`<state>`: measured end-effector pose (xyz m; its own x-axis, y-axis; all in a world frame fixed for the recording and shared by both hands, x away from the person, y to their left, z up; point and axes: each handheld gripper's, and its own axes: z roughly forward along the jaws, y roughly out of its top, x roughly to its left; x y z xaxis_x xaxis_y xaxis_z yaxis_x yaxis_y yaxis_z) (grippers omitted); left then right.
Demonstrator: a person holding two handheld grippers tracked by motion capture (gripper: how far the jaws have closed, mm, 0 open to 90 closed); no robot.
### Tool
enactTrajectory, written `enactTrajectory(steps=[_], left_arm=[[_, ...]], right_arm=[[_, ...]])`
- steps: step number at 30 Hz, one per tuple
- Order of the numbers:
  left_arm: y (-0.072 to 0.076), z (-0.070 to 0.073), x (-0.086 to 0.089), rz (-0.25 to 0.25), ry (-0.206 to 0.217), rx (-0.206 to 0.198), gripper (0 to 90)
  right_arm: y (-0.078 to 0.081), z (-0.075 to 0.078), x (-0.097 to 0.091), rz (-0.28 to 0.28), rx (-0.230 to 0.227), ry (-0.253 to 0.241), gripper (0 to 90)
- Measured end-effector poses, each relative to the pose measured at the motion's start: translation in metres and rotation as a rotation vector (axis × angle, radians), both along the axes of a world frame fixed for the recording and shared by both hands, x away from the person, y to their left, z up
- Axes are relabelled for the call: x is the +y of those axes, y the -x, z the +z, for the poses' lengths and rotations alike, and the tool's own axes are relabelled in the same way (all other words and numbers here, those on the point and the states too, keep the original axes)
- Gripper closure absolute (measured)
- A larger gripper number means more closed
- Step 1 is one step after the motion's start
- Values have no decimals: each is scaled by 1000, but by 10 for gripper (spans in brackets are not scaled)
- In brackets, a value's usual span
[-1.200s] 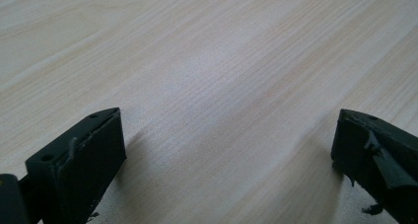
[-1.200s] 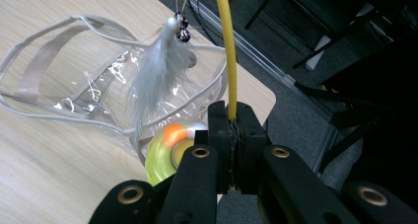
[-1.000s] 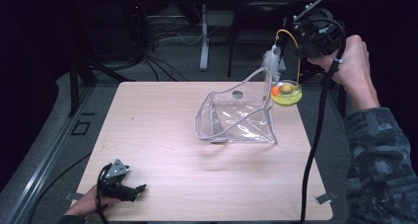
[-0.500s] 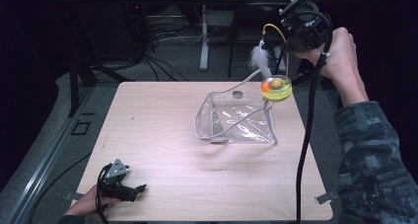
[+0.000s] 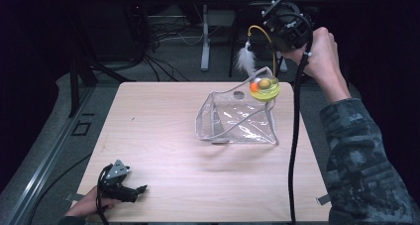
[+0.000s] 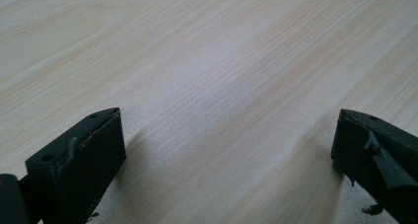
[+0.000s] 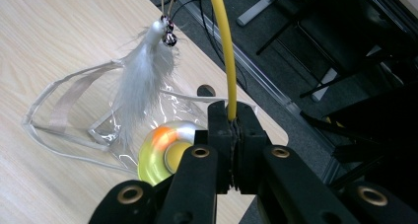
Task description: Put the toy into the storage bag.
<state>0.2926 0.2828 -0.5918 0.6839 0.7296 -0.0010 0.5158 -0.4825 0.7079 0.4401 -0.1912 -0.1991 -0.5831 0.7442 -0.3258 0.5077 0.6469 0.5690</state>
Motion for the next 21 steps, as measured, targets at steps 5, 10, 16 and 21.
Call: enactTrajectory(steps=[5, 10, 16, 21], left_arm=[[0, 0, 0, 0, 0, 0, 0], [0, 0, 0, -1, 0, 0, 0], [0, 0, 0, -1, 0, 0, 0], [0, 0, 0, -1, 0, 0, 0]], right_arm=[[-6, -8, 7, 7, 5, -11, 880], [-12, -17, 13, 18, 27, 0, 882], [-21, -30, 20, 25, 57, 5, 881], [-25, -42, 24, 31, 74, 4, 881]])
